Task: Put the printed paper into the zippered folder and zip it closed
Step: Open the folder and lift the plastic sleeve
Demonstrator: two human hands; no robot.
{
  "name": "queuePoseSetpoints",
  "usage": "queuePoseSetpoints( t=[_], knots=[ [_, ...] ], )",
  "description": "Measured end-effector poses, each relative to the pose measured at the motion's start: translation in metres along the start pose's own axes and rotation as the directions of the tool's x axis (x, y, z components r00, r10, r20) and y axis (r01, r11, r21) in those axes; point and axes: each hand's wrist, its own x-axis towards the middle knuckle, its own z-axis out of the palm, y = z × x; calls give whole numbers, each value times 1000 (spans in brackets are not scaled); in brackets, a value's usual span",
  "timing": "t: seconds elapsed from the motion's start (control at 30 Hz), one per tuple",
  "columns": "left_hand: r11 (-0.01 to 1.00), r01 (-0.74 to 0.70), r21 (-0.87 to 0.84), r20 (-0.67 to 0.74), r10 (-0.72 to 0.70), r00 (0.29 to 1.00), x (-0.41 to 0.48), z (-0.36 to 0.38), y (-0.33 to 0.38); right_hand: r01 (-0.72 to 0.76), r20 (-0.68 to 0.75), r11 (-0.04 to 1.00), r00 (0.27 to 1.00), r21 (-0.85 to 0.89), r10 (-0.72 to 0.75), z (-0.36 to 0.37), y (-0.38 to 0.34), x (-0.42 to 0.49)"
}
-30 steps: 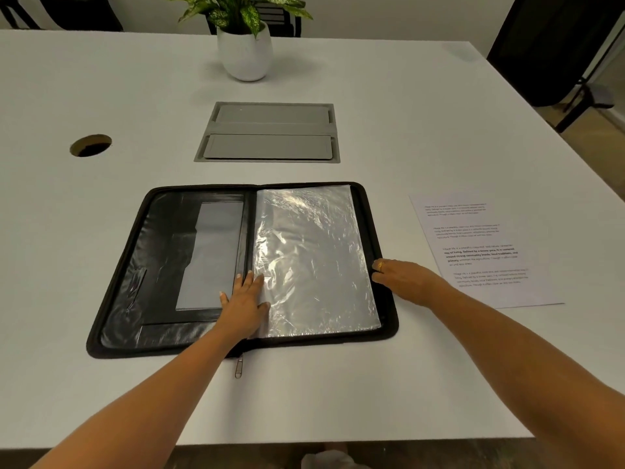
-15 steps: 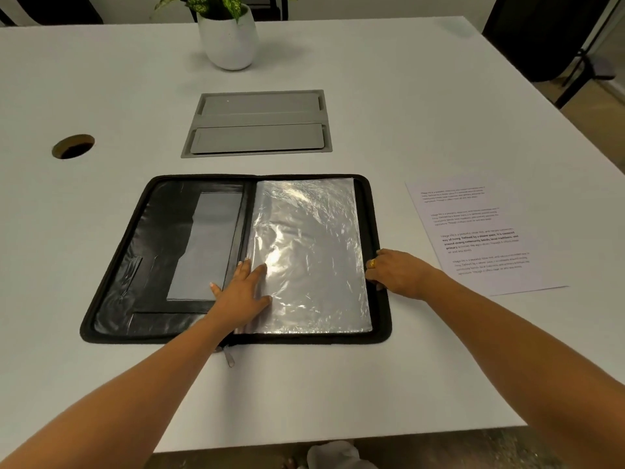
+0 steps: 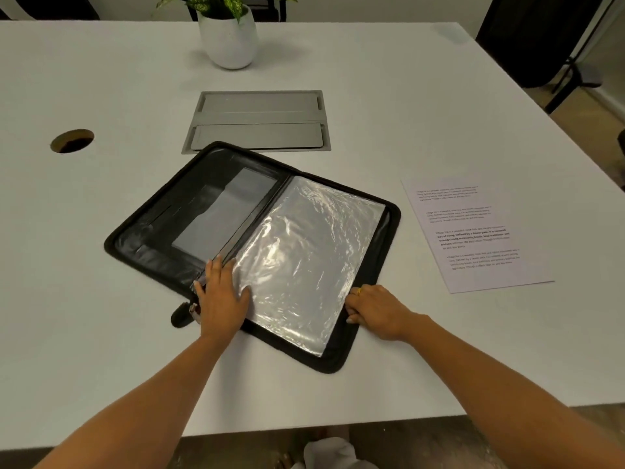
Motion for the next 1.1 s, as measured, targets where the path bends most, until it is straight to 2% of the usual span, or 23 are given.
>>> queuePoseSetpoints(
  t=[0.27,0.47,0.57,0.67,0.7,0.77,0.83,0.93,1.0,1.1],
  knots=[
    [986,114,-118,26,-112,993,-36,1,-9,-159,-161,976,970,151,183,31,-65,-4],
    [971,155,-184,115,-135,984,-56,-3,-18,-275,-172,936,933,220,315,46,-122,10],
    [982,112,-150,102,-97,990,-61,-2,-23,-262,-113,929,948,260,299,44,-140,18],
    [981,127,-147,99,-113,989,-63,-2,-27,-145,-77,930,981,338,181,35,-134,12],
    [980,130,-148,103,-116,988,-63,-3,-29,-98,-67,941,990,324,126,30,-125,7],
    [980,131,-149,116,-114,987,-63,-5,-31,-45,-53,982,997,185,56,22,-101,-2],
    [983,122,-138,129,-104,986,-62,-5,-32,-97,-42,994,994,51,99,11,-69,-10],
    [987,115,-114,136,-100,986,-62,-5,-33,-219,-5,974,976,-54,219,-6,-24,-26],
    [988,112,-105,135,-98,986,-62,-5,-34,-235,22,964,971,-125,239,-8,-9,-33],
    [987,111,-117,135,-95,986,-63,-6,-34,-231,11,968,972,-102,233,0,-12,-29]
  ],
)
